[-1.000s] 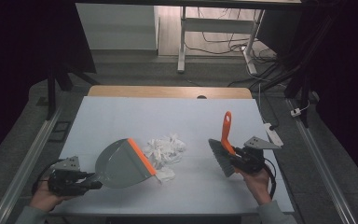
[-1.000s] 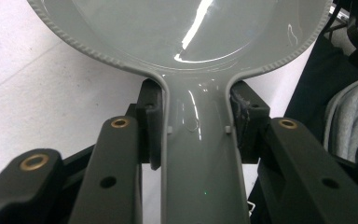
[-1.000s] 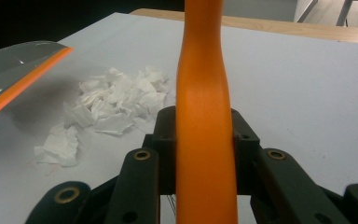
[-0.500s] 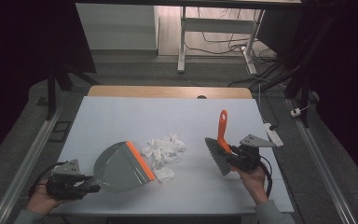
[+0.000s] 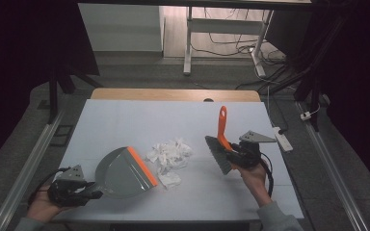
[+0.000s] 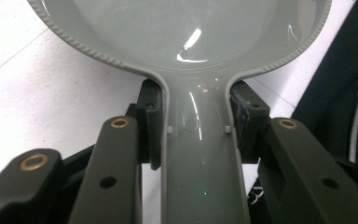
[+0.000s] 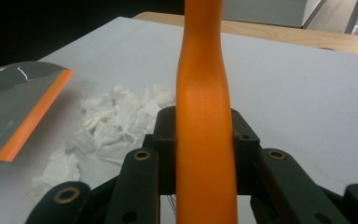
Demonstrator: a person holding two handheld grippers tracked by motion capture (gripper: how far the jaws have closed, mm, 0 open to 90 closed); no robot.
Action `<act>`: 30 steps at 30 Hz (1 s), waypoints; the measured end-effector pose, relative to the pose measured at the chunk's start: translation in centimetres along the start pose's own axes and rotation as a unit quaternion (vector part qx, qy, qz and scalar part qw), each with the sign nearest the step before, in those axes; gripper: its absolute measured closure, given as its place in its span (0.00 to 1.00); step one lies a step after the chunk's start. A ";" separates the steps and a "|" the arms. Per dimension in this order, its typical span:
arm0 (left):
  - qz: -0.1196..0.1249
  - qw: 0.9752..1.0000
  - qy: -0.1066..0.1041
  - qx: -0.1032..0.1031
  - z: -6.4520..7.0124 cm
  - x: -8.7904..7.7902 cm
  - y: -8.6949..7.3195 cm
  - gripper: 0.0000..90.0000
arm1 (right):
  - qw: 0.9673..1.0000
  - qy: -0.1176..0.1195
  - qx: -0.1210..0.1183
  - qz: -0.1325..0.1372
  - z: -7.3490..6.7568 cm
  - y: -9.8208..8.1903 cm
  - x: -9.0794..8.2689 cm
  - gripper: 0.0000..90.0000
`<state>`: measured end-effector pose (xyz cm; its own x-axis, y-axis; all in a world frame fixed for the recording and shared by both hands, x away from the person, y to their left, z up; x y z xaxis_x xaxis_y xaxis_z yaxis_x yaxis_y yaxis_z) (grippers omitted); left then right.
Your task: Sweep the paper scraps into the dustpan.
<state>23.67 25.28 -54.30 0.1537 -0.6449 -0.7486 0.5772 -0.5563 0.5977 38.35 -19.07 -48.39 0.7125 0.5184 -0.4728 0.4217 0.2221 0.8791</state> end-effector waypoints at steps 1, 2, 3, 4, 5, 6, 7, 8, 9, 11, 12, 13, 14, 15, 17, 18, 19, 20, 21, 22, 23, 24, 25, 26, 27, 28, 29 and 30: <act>-0.004 1.000 0.001 0.001 0.0 0.1 0.0 0.69 | 1.000 -0.001 0.000 -0.001 -0.1 0.3 0.3 0.78; -0.007 1.000 0.001 0.004 0.1 0.1 0.1 0.69 | 1.000 -0.004 -0.001 -0.001 -0.1 0.5 0.5 0.78; -0.010 1.000 0.001 0.005 0.1 0.2 0.0 0.69 | 1.000 -0.004 0.001 -0.003 -0.2 0.6 0.7 0.78; -0.013 1.000 0.001 0.005 0.1 0.3 0.0 0.69 | 1.000 -0.003 0.003 -0.004 -0.3 0.8 1.0 0.78; -0.016 1.000 0.001 0.005 0.0 0.4 0.0 0.69 | 1.000 -0.006 0.003 -0.005 -0.3 0.9 1.2 0.78; -0.019 1.000 0.003 0.005 0.0 0.4 -0.1 0.69 | 1.000 -0.009 0.004 -0.005 -0.4 1.1 1.5 0.78; -0.021 1.000 0.003 0.006 -0.1 0.4 -0.2 0.69 | 1.000 -0.009 0.004 -0.005 -0.4 1.1 1.5 0.78; -0.022 1.000 0.002 0.006 -0.1 0.4 -0.2 0.69 | 1.000 -0.013 0.006 -0.010 -0.4 1.3 1.9 0.78; -0.022 1.000 0.003 0.005 -0.1 0.4 -0.3 0.69 | 1.000 -0.013 0.006 -0.010 -0.4 1.3 1.9 0.78; -0.025 1.000 -0.001 0.006 -0.1 0.5 -0.4 0.69 | 1.000 -0.016 0.008 -0.012 -0.5 1.6 2.4 0.78; -0.027 1.000 -0.002 0.008 -0.2 0.5 -0.4 0.69 | 1.000 -0.015 0.010 -0.014 -0.6 1.7 2.6 0.78; -0.029 1.000 -0.002 0.009 -0.2 0.5 -0.5 0.69 | 1.000 -0.016 0.009 -0.017 -0.7 1.9 3.0 0.78; -0.031 0.999 -0.001 0.010 -0.2 0.5 -0.5 0.69 | 1.000 -0.016 0.009 -0.017 -0.7 1.9 3.0 0.78; -0.032 0.999 -0.001 0.010 -0.2 0.6 -0.5 0.69 | 1.000 -0.017 0.009 -0.019 -0.8 2.1 3.5 0.78; -0.034 0.999 -0.003 0.011 -0.2 0.7 -0.5 0.69 | 1.000 -0.018 0.009 -0.020 -0.8 2.1 3.7 0.78; -0.035 0.999 -0.003 0.012 -0.2 0.8 -0.5 0.69 | 1.000 -0.017 0.011 -0.021 -0.9 2.2 3.9 0.78; -0.036 0.999 -0.003 0.012 -0.1 0.9 -0.5 0.69 | 0.999 -0.021 0.012 -0.025 -0.9 2.2 4.1 0.78; -0.039 0.999 -0.003 0.014 -0.1 0.9 -0.5 0.69 | 0.999 -0.024 0.015 -0.028 -0.9 2.3 4.6 0.78; -0.040 0.999 -0.003 0.014 -0.1 0.9 -0.5 0.69 | 0.999 -0.024 0.015 -0.028 -0.9 2.3 4.6 0.78; -0.040 0.999 -0.003 0.016 -0.1 1.0 -0.5 0.69 | 0.999 -0.025 0.015 -0.031 -1.0 2.4 5.1 0.78; -0.041 0.999 -0.003 0.017 -0.1 1.0 -0.5 0.69 | 0.999 -0.025 0.015 -0.031 -1.0 2.4 5.1 0.78; -0.042 0.999 -0.003 0.016 -0.1 1.0 -0.5 0.69 | 0.999 -0.027 0.015 -0.033 -1.0 2.5 5.3 0.78; -0.042 0.999 -0.002 0.016 -0.2 1.1 -0.5 0.69 | 0.999 -0.028 0.013 -0.037 -1.1 2.6 5.8 0.78; -0.042 0.999 -0.003 0.016 -0.3 1.1 -0.5 0.69 | 0.999 -0.028 0.013 -0.037 -1.1 2.6 5.8 0.78; -0.042 0.999 -0.002 0.015 -0.3 1.1 -0.5 0.69 | 0.999 -0.030 0.010 -0.039 -1.3 2.9 6.4 0.78; -0.042 0.999 -0.003 0.015 -0.3 1.2 -0.5 0.69 | 0.999 -0.030 0.010 -0.042 -1.3 3.0 6.6 0.78; -0.042 0.999 -0.004 0.014 -0.3 1.2 -0.5 0.69 | 0.999 -0.030 0.010 -0.042 -1.4 3.1 6.9 0.78; -0.041 0.999 -0.004 0.013 -0.3 1.3 -0.5 0.69 | 0.999 -0.030 0.010 -0.042 -1.4 3.1 6.9 0.78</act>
Point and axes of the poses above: each handheld gripper's, and its own axes: x roughly forward along the jaws, y roughly out of its top, z roughly to its right, the point moved 6 cm from there along x, roughly forward along the jaws, and after that the axes turned 11 degrees about -y, right-handed, at the moved point
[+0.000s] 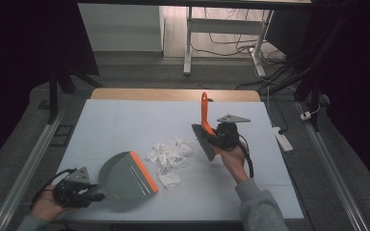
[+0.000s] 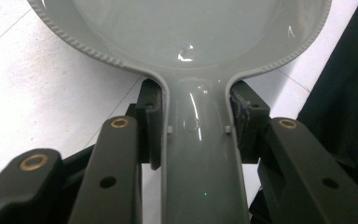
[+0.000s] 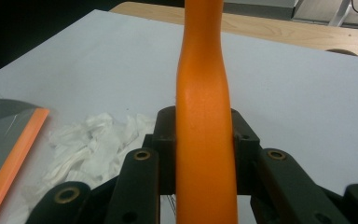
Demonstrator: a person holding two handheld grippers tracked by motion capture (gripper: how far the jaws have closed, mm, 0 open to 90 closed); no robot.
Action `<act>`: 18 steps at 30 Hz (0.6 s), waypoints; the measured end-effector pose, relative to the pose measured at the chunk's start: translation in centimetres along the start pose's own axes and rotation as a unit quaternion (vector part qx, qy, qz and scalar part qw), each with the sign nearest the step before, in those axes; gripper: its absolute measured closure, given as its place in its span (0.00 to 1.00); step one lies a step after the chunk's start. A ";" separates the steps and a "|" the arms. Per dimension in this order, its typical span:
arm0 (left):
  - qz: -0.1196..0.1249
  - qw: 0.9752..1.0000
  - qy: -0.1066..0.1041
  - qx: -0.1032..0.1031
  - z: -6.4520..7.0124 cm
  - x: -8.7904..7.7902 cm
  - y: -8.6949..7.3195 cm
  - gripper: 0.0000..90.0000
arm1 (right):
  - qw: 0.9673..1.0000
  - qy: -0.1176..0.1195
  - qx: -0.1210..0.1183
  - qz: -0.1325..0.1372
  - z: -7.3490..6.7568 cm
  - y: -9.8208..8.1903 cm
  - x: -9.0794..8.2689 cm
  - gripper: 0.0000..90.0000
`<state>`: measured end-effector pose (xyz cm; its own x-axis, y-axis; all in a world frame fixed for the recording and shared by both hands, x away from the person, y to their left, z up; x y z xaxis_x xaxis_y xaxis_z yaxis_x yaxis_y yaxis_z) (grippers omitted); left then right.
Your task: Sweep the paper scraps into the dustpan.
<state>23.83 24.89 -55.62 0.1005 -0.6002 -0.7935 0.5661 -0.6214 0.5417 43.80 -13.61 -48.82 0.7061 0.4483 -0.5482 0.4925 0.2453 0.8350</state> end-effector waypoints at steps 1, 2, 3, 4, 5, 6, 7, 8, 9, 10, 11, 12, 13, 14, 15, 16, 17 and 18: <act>0.000 1.000 -0.001 0.001 0.0 0.1 0.0 0.69 | 1.000 -0.002 0.000 -0.002 -0.1 0.2 0.3 0.78; -0.001 1.000 -0.001 0.003 0.0 0.1 0.1 0.69 | 1.000 -0.003 -0.002 -0.004 -0.3 0.5 0.8 0.78; -0.002 1.000 -0.001 0.003 0.0 0.2 0.1 0.69 | 1.000 -0.003 -0.002 -0.004 -0.3 0.5 0.8 0.78; -0.003 1.000 -0.002 0.005 0.0 0.2 0.1 0.69 | 1.000 -0.005 -0.002 -0.007 -0.4 0.7 1.2 0.78; -0.003 1.000 -0.003 0.005 0.1 0.3 0.1 0.69 | 1.000 -0.007 -0.003 -0.009 -0.5 0.7 1.4 0.78; -0.003 1.000 -0.004 0.006 0.1 0.3 0.2 0.69 | 1.000 -0.007 -0.003 -0.009 -0.5 0.7 1.4 0.78; -0.004 1.000 -0.005 0.008 0.1 0.3 0.2 0.69 | 1.000 -0.008 -0.003 -0.011 -0.6 0.8 1.6 0.78; -0.005 1.000 -0.006 0.009 0.1 0.3 0.2 0.69 | 1.000 -0.012 -0.003 -0.015 -0.6 0.9 2.0 0.78; -0.005 1.000 -0.006 0.009 0.2 0.4 0.2 0.69 | 1.000 -0.012 -0.003 -0.015 -0.6 0.9 2.0 0.78; -0.006 1.000 -0.007 0.010 0.2 0.4 0.2 0.69 | 1.000 -0.018 -0.003 -0.018 -0.5 0.9 2.3 0.78; -0.008 1.000 -0.008 0.011 0.2 0.5 0.2 0.69 | 1.000 -0.018 -0.003 -0.018 -0.5 0.9 2.3 0.78; -0.007 1.000 -0.008 0.011 0.2 0.6 0.3 0.69 | 0.999 -0.023 -0.002 -0.024 -0.5 0.8 2.7 0.78; -0.009 1.000 -0.009 0.011 0.3 0.6 0.3 0.69 | 0.999 -0.023 -0.002 -0.024 -0.5 0.8 2.7 0.78; -0.009 1.000 -0.010 0.011 0.3 0.7 0.3 0.69 | 0.999 -0.027 -0.002 -0.028 -0.5 0.7 2.9 0.78; -0.010 1.000 -0.011 0.012 0.3 0.8 0.4 0.69 | 0.999 -0.028 0.000 -0.031 -0.5 0.7 3.1 0.78; -0.010 1.000 -0.012 0.013 0.3 0.8 0.4 0.69 | 0.999 -0.027 0.001 -0.034 -0.6 0.6 3.3 0.78; -0.011 1.000 -0.012 0.012 0.3 0.9 0.5 0.69 | 0.999 -0.029 -0.001 -0.037 -0.7 0.5 3.6 0.78; -0.010 1.000 -0.013 0.012 0.3 0.9 0.5 0.69 | 0.999 -0.029 -0.004 -0.043 -1.0 0.4 4.0 0.78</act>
Point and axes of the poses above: each handheld gripper's, and its own axes: x roughly forward along the jaws, y roughly out of its top, z roughly to its right, the point moved 6 cm from there along x, roughly forward along the jaws, and after that the axes turned 11 degrees about -y, right-handed, at the moved point
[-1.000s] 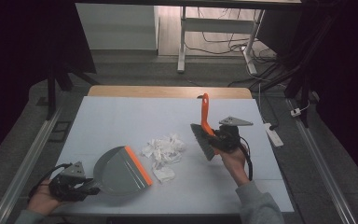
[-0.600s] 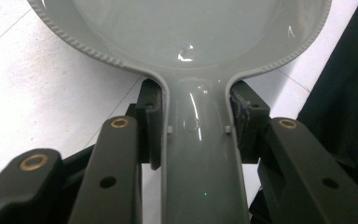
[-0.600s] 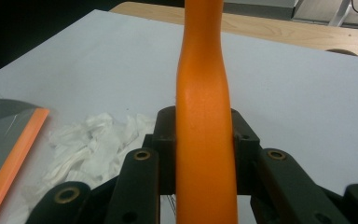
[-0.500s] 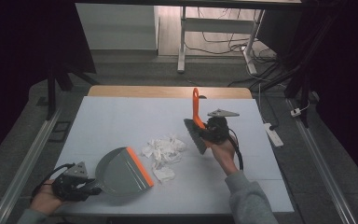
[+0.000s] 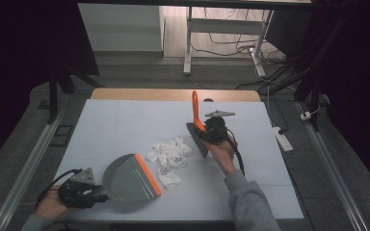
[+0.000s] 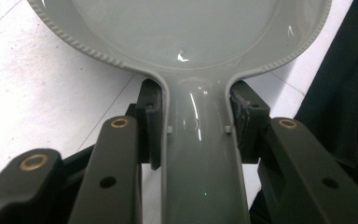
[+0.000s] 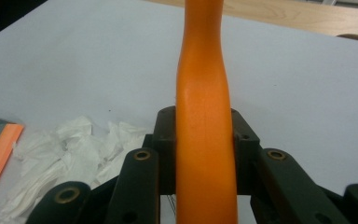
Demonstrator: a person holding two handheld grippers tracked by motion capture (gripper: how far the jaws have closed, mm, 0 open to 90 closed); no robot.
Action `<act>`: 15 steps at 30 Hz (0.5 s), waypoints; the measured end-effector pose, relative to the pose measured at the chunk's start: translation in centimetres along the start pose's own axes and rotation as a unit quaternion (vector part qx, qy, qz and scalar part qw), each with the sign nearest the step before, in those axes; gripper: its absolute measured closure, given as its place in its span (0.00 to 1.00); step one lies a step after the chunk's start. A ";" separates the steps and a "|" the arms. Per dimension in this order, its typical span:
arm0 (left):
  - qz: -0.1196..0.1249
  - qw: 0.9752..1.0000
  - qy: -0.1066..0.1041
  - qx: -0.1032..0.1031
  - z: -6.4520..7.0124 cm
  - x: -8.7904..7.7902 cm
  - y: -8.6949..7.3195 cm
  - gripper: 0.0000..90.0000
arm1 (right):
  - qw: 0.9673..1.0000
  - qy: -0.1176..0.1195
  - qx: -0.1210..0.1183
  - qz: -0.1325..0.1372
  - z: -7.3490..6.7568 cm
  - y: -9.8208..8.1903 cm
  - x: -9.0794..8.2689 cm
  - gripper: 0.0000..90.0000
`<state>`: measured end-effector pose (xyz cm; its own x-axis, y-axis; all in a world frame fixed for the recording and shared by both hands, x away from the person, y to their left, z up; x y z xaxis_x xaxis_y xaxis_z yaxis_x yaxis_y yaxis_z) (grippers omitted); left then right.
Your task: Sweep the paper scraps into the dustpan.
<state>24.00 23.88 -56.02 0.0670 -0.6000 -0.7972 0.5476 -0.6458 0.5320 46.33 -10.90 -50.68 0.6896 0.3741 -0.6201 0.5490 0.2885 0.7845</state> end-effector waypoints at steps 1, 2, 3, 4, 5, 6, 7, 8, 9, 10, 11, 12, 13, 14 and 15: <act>0.000 1.000 -0.001 0.000 0.0 0.0 0.0 0.69 | 1.000 0.000 -0.001 -0.004 -0.2 0.0 0.2 0.78; 0.000 1.000 -0.002 -0.001 0.0 0.1 0.1 0.69 | 1.000 0.000 -0.001 -0.004 -0.2 0.0 0.2 0.78; 0.000 1.000 -0.002 -0.001 0.0 0.1 0.1 0.69 | 1.000 0.000 -0.003 -0.009 -0.5 -0.1 0.7 0.78; 0.000 1.000 -0.003 -0.001 0.0 0.2 0.2 0.69 | 1.000 0.000 -0.003 -0.009 -0.5 -0.1 0.7 0.78; 0.000 1.000 -0.003 -0.001 0.0 0.2 0.2 0.69 | 1.000 0.003 -0.006 -0.014 -0.9 -0.2 1.2 0.78; -0.001 1.000 -0.004 -0.001 0.0 0.3 0.3 0.69 | 1.000 0.003 -0.006 -0.014 -0.9 -0.2 1.2 0.78; 0.000 1.000 -0.004 -0.001 0.0 0.3 0.3 0.69 | 1.000 0.002 -0.006 -0.018 -1.3 -0.1 1.5 0.78; -0.001 1.000 -0.005 0.000 -0.1 0.4 0.3 0.69 | 1.000 0.001 -0.007 -0.019 -1.4 0.0 1.7 0.78; 0.000 1.000 -0.005 0.000 -0.1 0.4 0.4 0.69 | 1.000 -0.001 -0.007 -0.020 -1.6 0.1 1.8 0.78; 0.000 1.000 -0.005 -0.001 -0.1 0.5 0.4 0.69 | 1.000 -0.001 -0.007 -0.020 -1.6 0.1 1.8 0.78; 0.000 1.000 -0.004 0.001 -0.1 0.5 0.5 0.69 | 1.000 -0.003 -0.010 -0.023 -1.8 0.2 2.0 0.78; 0.001 1.000 -0.003 -0.001 -0.1 0.6 0.5 0.69 | 1.000 -0.004 -0.013 -0.027 -2.0 0.2 2.2 0.78; 0.002 1.000 -0.004 -0.001 -0.1 0.7 0.6 0.69 | 0.999 -0.004 -0.015 -0.031 -2.2 0.3 2.3 0.78; 0.002 1.000 -0.005 -0.003 -0.1 0.7 0.6 0.69 | 0.999 -0.002 -0.019 -0.034 -2.8 0.4 2.7 0.78; 0.002 1.000 -0.004 -0.004 -0.1 0.7 0.7 0.69 | 0.999 -0.002 -0.019 -0.034 -2.8 0.4 2.7 0.78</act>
Point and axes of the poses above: each handheld gripper's, and its own axes: x roughly forward along the jaws, y roughly out of its top, z roughly to its right, the point moved 6 cm from there along x, roughly forward along the jaws, and after that the axes turned 11 degrees about -y, right-handed, at the moved point
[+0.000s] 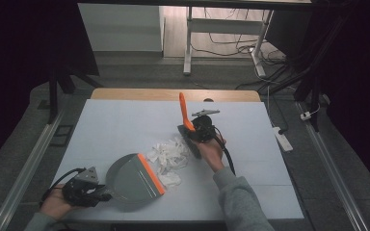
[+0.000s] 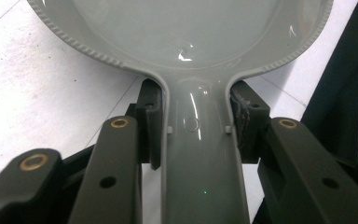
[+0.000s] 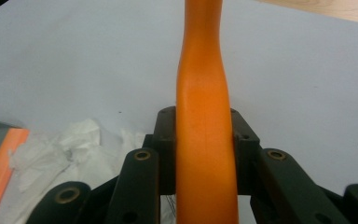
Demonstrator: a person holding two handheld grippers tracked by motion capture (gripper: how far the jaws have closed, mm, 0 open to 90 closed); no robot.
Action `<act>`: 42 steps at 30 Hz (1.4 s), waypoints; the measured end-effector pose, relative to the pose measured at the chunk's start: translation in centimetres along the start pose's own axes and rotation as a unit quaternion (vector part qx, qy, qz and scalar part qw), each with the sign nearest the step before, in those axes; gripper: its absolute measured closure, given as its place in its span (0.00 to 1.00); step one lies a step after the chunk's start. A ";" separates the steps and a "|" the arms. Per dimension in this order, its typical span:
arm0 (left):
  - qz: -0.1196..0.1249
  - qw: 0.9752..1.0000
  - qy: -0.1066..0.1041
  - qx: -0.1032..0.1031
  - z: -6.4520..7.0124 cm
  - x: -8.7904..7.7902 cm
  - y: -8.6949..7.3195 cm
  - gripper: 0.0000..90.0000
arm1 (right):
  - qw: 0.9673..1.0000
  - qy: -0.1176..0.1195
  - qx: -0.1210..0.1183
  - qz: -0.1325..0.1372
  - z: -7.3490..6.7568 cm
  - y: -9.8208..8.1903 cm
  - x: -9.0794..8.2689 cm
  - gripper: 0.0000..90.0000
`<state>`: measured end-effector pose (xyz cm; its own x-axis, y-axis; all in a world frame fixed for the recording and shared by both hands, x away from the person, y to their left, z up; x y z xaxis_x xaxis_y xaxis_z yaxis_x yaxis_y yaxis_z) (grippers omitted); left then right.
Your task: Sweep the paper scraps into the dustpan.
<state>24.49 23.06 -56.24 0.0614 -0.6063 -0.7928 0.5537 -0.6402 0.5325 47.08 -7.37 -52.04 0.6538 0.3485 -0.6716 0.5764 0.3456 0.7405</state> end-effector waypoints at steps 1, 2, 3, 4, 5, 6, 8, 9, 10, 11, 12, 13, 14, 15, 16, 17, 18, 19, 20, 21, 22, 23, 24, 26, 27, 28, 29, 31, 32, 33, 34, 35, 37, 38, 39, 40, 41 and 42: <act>-0.001 1.000 0.000 -0.001 0.0 0.0 0.0 0.69 | 1.000 0.002 -0.002 -0.004 -0.3 0.0 0.1 0.78; 0.000 1.000 0.001 0.000 0.0 0.1 0.1 0.69 | 1.000 0.003 -0.007 -0.005 -0.7 0.1 0.2 0.78; 0.000 1.000 0.001 0.000 0.0 0.1 0.1 0.69 | 1.000 0.007 -0.011 -0.009 -1.2 0.1 0.3 0.78; 0.001 1.000 0.002 -0.001 0.0 0.1 0.2 0.69 | 1.000 0.010 -0.019 -0.010 -1.6 0.1 0.4 0.78; 0.000 1.000 0.002 -0.001 0.0 0.2 0.2 0.69 | 1.000 0.012 -0.025 -0.012 -2.0 0.1 0.4 0.78; 0.000 1.000 0.002 -0.001 0.0 0.2 0.2 0.69 | 0.999 0.016 -0.031 -0.013 -2.4 0.1 0.4 0.78; 0.001 1.000 0.002 -0.002 0.0 0.2 0.3 0.69 | 0.999 0.027 -0.042 -0.017 -3.5 -0.1 0.4 0.78; 0.000 1.000 0.001 -0.001 -0.1 0.2 0.3 0.69 | 0.999 0.027 -0.042 -0.017 -3.5 -0.1 0.4 0.78; -0.001 1.000 0.001 -0.001 -0.1 0.3 0.3 0.69 | 0.998 0.030 -0.044 -0.019 -3.8 -0.1 0.4 0.78; 0.001 1.000 0.002 -0.001 -0.1 0.3 0.3 0.69 | 0.998 0.032 -0.046 -0.020 -4.1 -0.2 0.4 0.78; 0.001 1.000 0.003 -0.002 -0.1 0.4 0.4 0.69 | 0.998 0.035 -0.047 -0.022 -4.4 -0.2 0.4 0.78; 0.000 1.000 0.003 -0.001 -0.1 0.4 0.4 0.69 | 0.997 0.042 -0.051 -0.025 -5.1 -0.3 0.3 0.78; 0.001 1.000 0.003 -0.002 -0.1 0.4 0.4 0.69 | 0.997 0.042 -0.051 -0.025 -5.1 -0.3 0.3 0.78; 0.002 1.000 0.003 -0.003 -0.1 0.4 0.5 0.69 | 0.997 0.049 -0.061 -0.025 -5.7 -0.5 0.1 0.78; 0.001 1.000 0.003 -0.003 -0.1 0.4 0.5 0.69 | 0.997 0.049 -0.061 -0.025 -5.7 -0.5 0.1 0.78; 0.001 1.000 0.003 -0.003 -0.1 0.5 0.5 0.69 | 0.996 0.056 -0.065 -0.027 -6.4 -0.7 -0.2 0.78; 0.001 1.000 0.003 -0.003 -0.1 0.5 0.5 0.69 | 0.996 0.061 -0.066 -0.026 -6.6 -0.8 -0.3 0.78; 0.001 1.000 0.002 -0.003 -0.2 0.5 0.6 0.69 | 0.996 0.061 -0.066 -0.026 -6.6 -0.8 -0.3 0.78; 0.001 1.000 0.003 -0.003 -0.2 0.6 0.6 0.69 | 0.995 0.064 -0.065 -0.027 -6.9 -0.9 -0.4 0.78; 0.002 1.000 0.004 -0.003 -0.1 0.6 0.6 0.69 | 0.995 0.068 -0.070 -0.027 -7.4 -1.1 -0.6 0.78; 0.001 1.000 0.004 -0.003 -0.1 0.6 0.7 0.69 | 0.995 0.068 -0.070 -0.027 -7.4 -1.1 -0.6 0.78; 0.002 1.000 0.004 -0.004 -0.1 0.6 0.7 0.69 | 0.994 0.076 -0.070 -0.028 -7.9 -1.3 -0.9 0.78; 0.002 1.000 0.004 -0.004 -0.1 0.6 0.7 0.69 | 0.994 0.081 -0.068 -0.029 -8.2 -1.4 -1.0 0.78; 0.002 1.000 0.003 -0.003 -0.1 0.7 0.8 0.69 | 0.993 0.089 -0.068 -0.029 -8.6 -1.5 -1.1 0.78; 0.001 1.000 0.003 -0.003 -0.1 0.7 0.8 0.69 | 0.993 0.095 -0.071 -0.029 -8.9 -1.6 -1.2 0.78; 0.003 1.000 0.003 -0.005 -0.1 0.7 0.9 0.69 | 0.992 0.101 -0.073 -0.028 -9.3 -1.7 -1.3 0.78; 0.002 1.000 0.003 -0.005 -0.1 0.7 0.9 0.69 | 0.990 0.115 -0.073 -0.029 -10.2 -1.9 -1.6 0.78; 0.002 1.000 0.003 -0.005 -0.1 0.8 0.9 0.69 | 0.989 0.125 -0.074 -0.029 -10.7 -1.9 -1.7 0.78; 0.001 1.000 0.003 -0.005 -0.1 0.8 0.9 0.69 | 0.986 0.148 -0.074 -0.030 -11.8 -2.1 -2.0 0.78; 0.002 1.000 0.003 -0.006 -0.1 0.8 0.9 0.69 | 0.986 0.148 -0.074 -0.030 -11.8 -2.1 -2.0 0.78; 0.000 1.000 0.003 -0.005 -0.2 0.8 0.9 0.69 | 0.984 0.161 -0.073 -0.031 -12.2 -2.1 -2.3 0.78; 0.000 1.000 0.003 -0.005 -0.2 0.8 0.8 0.69 | 0.982 0.177 -0.069 -0.024 -12.8 -1.7 -2.9 0.78; 0.001 1.000 0.003 -0.006 -0.2 0.8 0.8 0.69 | 0.981 0.179 -0.068 -0.017 -12.8 -1.5 -3.2 0.78; 0.001 1.000 0.003 -0.005 -0.2 0.8 0.8 0.69 | 0.981 0.178 -0.069 -0.010 -12.7 -1.2 -3.6 0.78; 0.002 1.000 0.003 -0.006 -0.1 0.8 0.8 0.69 | 0.982 0.174 -0.069 -0.002 -12.5 -0.9 -3.8 0.78; 0.004 1.000 0.003 -0.006 -0.1 0.8 0.8 0.69 | 0.983 0.168 -0.069 0.006 -12.2 -0.6 -4.0 0.78; 0.004 1.000 0.003 -0.007 -0.1 0.8 0.8 0.69 | 0.984 0.163 -0.068 0.011 -11.8 -0.3 -4.2 0.78; 0.002 1.000 0.003 -0.007 -0.1 0.8 0.8 0.69 | 0.985 0.158 -0.064 0.017 -11.3 0.0 -4.3 0.78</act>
<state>25.10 22.10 -56.48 0.0688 -0.6060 -0.7925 0.5648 -0.6311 0.5317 38.66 0.98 -49.43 0.4749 0.6076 -0.6366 0.4772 0.4301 0.7664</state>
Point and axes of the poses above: each handheld gripper's, and its own axes: x roughly forward along the jaws, y roughly out of its top, z roughly to its right, the point moved 6 cm from there along x, roughly forward along the jaws, and after that the axes turned 11 degrees about -y, right-handed, at the moved point
